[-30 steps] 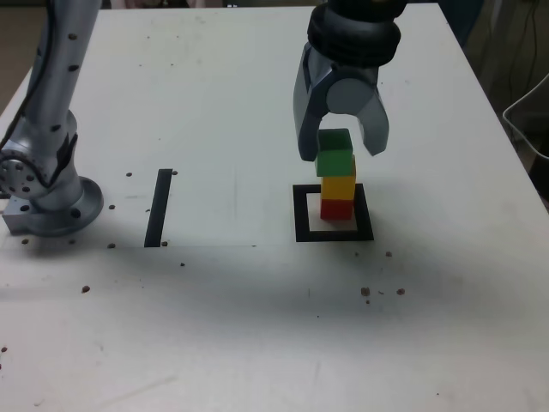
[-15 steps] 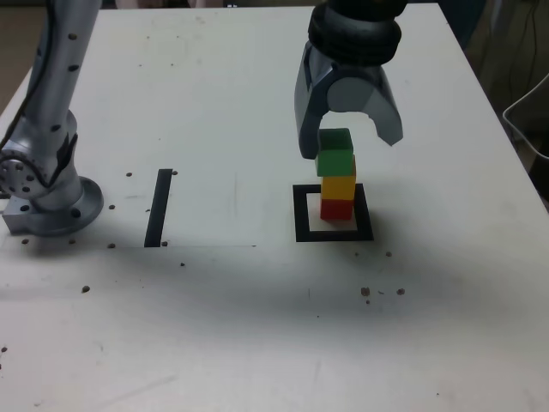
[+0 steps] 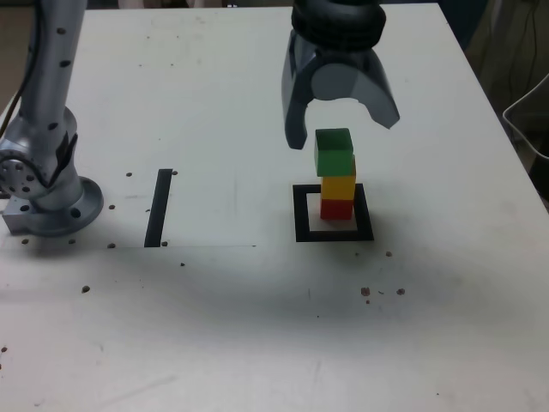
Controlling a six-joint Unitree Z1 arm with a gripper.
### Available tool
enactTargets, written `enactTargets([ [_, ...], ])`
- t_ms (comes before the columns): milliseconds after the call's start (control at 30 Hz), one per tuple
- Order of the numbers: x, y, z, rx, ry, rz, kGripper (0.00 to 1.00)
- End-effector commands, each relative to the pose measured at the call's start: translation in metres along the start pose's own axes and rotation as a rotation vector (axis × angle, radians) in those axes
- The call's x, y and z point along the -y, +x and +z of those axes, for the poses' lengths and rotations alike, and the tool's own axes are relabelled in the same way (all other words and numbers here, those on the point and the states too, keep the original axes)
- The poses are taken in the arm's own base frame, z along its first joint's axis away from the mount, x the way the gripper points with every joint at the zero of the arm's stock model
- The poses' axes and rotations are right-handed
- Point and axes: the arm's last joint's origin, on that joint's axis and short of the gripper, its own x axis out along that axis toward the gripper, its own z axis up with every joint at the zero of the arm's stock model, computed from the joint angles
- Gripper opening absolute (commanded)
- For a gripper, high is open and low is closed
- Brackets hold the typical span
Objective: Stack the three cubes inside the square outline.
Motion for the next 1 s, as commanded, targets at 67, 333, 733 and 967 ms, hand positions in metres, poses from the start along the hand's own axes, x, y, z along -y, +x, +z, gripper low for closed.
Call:
enactTargets([
  [67,-0.002,-0.008,-0.014,0.004,0.001,-0.002,0.99],
  [333,-0.007,-0.033,-0.055,0.054,0.021,-0.016,0.99],
  [733,-0.021,-0.016,-0.126,-0.021,0.066,0.013,0.99],
  [967,-0.022,0.017,-0.148,-0.12,0.091,0.011,0.99],
])
